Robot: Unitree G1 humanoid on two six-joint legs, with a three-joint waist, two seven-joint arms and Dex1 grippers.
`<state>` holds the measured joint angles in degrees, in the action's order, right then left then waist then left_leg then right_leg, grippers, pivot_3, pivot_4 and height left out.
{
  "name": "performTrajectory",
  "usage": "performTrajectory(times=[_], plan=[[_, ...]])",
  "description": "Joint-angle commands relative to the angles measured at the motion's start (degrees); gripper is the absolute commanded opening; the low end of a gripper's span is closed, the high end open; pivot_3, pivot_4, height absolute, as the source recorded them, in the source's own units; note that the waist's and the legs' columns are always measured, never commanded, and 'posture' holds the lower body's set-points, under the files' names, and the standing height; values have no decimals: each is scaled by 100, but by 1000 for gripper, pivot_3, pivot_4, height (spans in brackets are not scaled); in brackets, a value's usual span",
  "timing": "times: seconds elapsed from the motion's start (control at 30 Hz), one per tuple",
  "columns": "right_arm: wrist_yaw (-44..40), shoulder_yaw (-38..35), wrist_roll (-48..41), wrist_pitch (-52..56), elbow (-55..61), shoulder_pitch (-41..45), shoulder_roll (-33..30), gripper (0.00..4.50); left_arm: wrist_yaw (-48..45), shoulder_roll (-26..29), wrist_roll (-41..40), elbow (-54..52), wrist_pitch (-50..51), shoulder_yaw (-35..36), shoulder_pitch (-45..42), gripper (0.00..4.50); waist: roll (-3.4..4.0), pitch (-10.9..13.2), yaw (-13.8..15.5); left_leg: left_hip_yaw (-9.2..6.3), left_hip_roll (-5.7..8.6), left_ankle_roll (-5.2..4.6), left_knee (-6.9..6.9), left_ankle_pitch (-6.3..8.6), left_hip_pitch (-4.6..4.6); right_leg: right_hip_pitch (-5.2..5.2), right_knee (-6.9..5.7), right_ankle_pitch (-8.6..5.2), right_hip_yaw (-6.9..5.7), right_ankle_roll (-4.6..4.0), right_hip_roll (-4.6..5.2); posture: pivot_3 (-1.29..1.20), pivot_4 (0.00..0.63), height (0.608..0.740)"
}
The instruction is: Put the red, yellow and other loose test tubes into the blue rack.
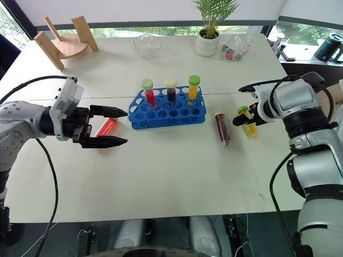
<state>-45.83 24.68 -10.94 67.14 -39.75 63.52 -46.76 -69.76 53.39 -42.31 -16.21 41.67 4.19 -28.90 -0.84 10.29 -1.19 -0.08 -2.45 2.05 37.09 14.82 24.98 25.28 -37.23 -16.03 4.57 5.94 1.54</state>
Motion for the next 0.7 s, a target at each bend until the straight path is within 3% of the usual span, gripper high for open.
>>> performTrajectory(times=[0.03, 0.1, 0.23, 0.3, 0.37, 0.47, 0.57, 0.63, 0.7], plan=[[-304, 107, 495, -743, -843, 333, 150, 4500, 60, 47, -34, -210, -85, 201, -40, 4459, -1, 0, -8, -1, 0, -3, 5, 2, -1, -1, -6, 0, 0, 0, 0, 0, 150, 740], [-398, 108, 708, -1057, -1309, 414, 305, 4500, 120, 43, -55, -308, -88, 258, 29, 4459, -1, 0, -12, -2, 0, 4, 10, -3, -1, -4, -10, 5, -1, 5, 0, 0, 150, 740], [-635, 55, 1015, -1370, -1822, 564, 471, 2719, 161, 78, -121, -434, -54, 358, 154, 4500, -2, 0, -48, -3, 0, 11, 15, -6, -56, -60, -10, 9, 0, 9, 0, 0, 150, 740], [-737, 20, 1136, -1410, -1941, 649, 534, 1602, 143, 106, -148, -450, -44, 404, 189, 4500, -2, 0, -54, -9, 1, 11, 15, -6, -72, -79, -10, 8, -3, 8, -1, 0, 150, 740], [-807, -40, 1220, -1396, -1996, 728, 567, 829, 113, 135, -154, -441, -52, 426, 195, 4500, -2, 0, -73, -9, 1, 13, 18, -8, -72, -80, -12, 9, -3, 9, -1, 0, 150, 740], [-835, -200, 1268, -1308, -1943, 865, 536, 821, 88, 162, -172, -408, -43, 424, 149, 4500, -1, 0, -97, -11, 1, 14, 17, -8, -72, -79, -16, 9, -3, 10, -1, 0, 150, 740], [-810, -639, 1165, -1397, -770, 879, 155, 821, 154, 159, -170, -379, -33, 464, 129, 4500, 20, 14, -123, -12, 1, 14, 11, -8, -69, -73, -19, 9, -3, 10, 0, 0, 150, 740], [-848, -1275, 732, -1006, 557, 613, 15, 821, 194, 172, -144, -384, -42, 502, 177, 4500, 44, 28, -125, -12, 2, 15, 11, -9, -58, -60, -22, 10, -2, 10, 1, 0, 150, 740], [-684, -2435, -16, -1196, 2661, -273, 234, 821, 316, 111, -107, -367, -48, 510, 203, 4500, 40, 26, -127, -20, -1, 14, 3, -8, -59, -58, -22, 9, -6, 9, -6, 0, 150, 740]])
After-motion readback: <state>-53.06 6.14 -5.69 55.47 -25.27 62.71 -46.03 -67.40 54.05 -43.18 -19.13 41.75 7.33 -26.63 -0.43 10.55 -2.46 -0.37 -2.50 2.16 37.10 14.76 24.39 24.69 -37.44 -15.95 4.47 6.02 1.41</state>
